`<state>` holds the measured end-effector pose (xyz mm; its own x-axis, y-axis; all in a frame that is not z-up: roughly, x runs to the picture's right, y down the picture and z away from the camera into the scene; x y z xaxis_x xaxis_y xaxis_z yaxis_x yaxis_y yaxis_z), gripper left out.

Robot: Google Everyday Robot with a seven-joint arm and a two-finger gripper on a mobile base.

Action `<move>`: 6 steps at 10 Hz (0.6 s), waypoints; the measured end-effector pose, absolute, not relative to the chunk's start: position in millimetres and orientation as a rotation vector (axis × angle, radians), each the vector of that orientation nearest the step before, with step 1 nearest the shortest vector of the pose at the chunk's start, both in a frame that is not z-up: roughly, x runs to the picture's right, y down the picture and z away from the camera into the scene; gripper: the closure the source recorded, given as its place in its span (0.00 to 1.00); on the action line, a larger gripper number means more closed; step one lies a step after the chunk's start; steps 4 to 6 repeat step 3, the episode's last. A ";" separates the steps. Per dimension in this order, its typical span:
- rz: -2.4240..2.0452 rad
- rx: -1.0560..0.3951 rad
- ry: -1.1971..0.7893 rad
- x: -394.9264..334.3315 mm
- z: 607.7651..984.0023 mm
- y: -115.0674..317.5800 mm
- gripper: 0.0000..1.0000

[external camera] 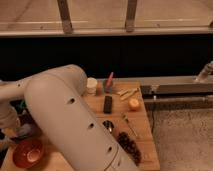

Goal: Wipe purple bowl with towel

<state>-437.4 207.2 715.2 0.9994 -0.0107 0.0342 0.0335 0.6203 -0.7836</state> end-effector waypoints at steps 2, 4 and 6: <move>0.003 -0.898 -0.013 -423.0 731.7 183.9 1.00; 0.022 -0.894 -0.007 -415.8 739.6 172.0 1.00; 0.022 -0.894 -0.007 -415.8 739.6 172.0 1.00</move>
